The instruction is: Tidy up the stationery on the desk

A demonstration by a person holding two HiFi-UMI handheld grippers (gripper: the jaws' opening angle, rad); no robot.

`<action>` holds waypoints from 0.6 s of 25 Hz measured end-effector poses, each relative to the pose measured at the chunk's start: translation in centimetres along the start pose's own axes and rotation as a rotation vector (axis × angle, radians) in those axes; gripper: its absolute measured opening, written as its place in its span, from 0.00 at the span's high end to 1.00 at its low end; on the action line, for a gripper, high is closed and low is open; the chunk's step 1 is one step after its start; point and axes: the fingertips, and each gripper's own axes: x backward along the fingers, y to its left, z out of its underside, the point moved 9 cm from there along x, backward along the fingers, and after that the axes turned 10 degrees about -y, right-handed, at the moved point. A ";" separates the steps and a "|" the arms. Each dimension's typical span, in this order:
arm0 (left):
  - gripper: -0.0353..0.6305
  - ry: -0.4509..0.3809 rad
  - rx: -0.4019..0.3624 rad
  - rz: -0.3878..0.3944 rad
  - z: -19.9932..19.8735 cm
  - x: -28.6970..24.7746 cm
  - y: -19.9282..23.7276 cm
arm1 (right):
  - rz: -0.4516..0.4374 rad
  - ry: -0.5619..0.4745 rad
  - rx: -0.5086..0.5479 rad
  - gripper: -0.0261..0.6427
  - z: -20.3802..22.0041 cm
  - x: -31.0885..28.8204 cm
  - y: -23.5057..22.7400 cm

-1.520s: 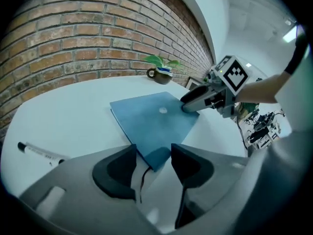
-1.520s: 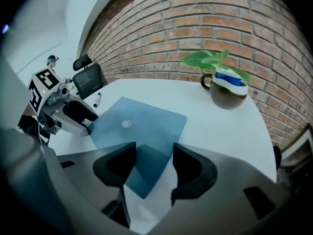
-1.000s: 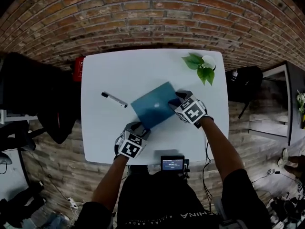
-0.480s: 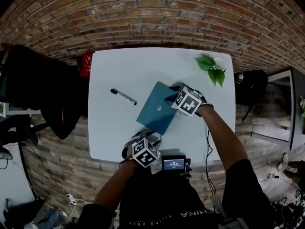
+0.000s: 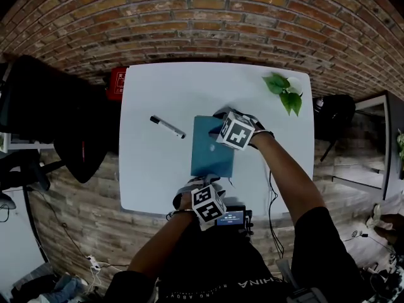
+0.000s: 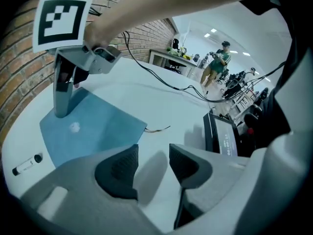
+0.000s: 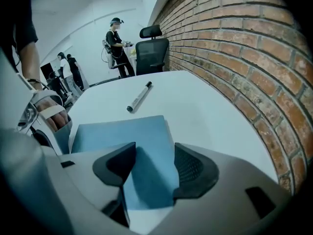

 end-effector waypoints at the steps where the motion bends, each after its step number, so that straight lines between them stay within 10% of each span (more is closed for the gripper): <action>1: 0.64 0.003 -0.008 0.007 -0.1 -0.1 0.0 | -0.002 0.005 0.002 0.59 -0.1 -0.1 0.0; 15: 0.64 -0.026 -0.021 0.028 0.2 1.2 -0.5 | 0.132 -0.087 -0.126 0.59 0.6 2.5 0.9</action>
